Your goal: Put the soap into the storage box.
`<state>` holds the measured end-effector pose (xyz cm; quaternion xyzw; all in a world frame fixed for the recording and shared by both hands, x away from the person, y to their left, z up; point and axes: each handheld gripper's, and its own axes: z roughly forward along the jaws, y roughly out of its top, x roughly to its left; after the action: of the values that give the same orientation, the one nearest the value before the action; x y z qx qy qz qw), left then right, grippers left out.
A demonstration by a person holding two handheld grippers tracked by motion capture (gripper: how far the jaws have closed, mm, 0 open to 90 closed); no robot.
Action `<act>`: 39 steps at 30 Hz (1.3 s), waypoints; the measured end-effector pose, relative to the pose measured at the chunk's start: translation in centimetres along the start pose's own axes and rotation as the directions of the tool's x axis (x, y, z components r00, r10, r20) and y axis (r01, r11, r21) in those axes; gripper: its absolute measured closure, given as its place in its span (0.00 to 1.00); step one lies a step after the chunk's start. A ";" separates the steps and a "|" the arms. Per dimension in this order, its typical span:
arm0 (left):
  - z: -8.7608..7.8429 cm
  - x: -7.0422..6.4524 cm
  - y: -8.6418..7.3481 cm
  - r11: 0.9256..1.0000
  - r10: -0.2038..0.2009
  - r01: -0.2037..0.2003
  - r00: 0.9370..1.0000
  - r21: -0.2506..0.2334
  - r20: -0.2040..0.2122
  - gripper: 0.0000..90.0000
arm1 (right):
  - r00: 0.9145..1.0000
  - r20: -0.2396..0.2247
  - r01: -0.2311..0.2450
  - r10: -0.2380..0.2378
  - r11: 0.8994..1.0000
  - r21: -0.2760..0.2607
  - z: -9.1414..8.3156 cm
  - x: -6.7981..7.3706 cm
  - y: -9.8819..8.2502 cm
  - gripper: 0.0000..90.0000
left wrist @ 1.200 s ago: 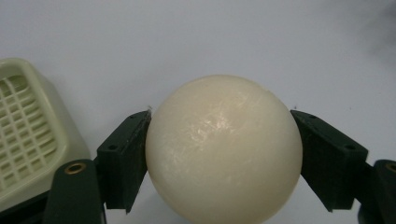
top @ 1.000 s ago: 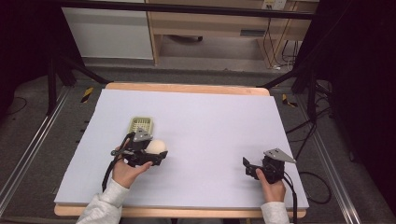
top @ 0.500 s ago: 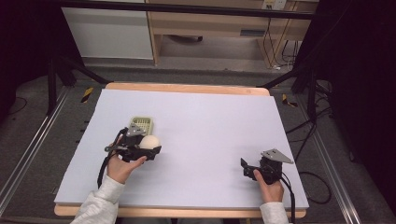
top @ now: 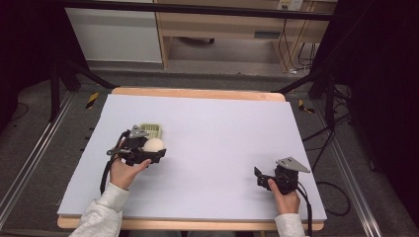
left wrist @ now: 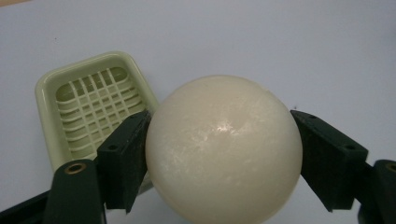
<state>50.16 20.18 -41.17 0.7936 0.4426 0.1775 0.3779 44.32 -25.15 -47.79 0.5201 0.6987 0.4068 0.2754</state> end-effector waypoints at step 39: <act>1.8 3.9 2.2 0.999 -0.041 0.042 0.996 0.021 -0.075 0.26 | 1.000 0.007 -0.002 0.002 1.000 0.002 0.2 -0.1 0.1 0.05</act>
<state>54.65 21.89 -40.87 0.7811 0.4748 0.1943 0.3559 44.56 -25.12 -47.82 0.5223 0.6977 0.4045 0.2770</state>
